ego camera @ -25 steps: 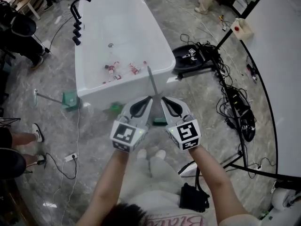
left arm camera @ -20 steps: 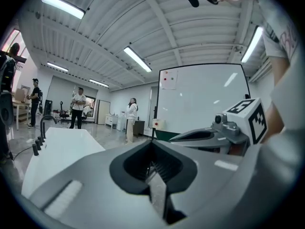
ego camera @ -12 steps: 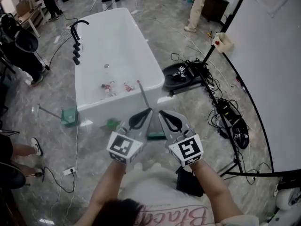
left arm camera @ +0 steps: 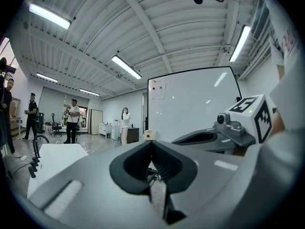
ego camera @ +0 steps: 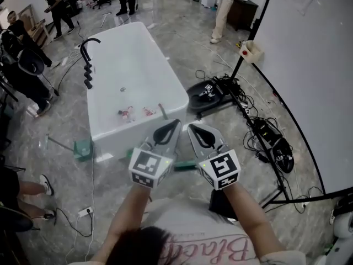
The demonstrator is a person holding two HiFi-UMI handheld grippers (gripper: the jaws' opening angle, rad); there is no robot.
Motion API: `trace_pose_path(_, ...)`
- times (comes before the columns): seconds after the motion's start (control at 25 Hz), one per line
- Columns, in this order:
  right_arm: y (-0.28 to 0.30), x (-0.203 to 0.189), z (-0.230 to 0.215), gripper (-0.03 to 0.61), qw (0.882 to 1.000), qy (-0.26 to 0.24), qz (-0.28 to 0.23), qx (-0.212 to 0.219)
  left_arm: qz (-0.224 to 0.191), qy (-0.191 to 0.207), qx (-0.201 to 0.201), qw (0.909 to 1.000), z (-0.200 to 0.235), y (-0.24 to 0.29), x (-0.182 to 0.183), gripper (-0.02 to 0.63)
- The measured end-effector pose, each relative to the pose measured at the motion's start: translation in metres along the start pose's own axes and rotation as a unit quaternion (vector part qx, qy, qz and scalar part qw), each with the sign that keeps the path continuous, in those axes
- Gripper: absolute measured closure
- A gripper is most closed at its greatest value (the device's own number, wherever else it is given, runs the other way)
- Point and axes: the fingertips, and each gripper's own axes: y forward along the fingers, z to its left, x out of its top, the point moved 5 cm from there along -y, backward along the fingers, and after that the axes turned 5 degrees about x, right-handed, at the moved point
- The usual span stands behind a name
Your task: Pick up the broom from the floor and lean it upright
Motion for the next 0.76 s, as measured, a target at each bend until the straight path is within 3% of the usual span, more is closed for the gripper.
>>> trace_pose_path(0.76, 0.004, 0.009, -0.013, 0.578, 1.000, 0.005, 0.008, -0.017, 0.003, 0.000, -0.009, 1.0000, 0.001, 0.018, 0.010, 0.615)
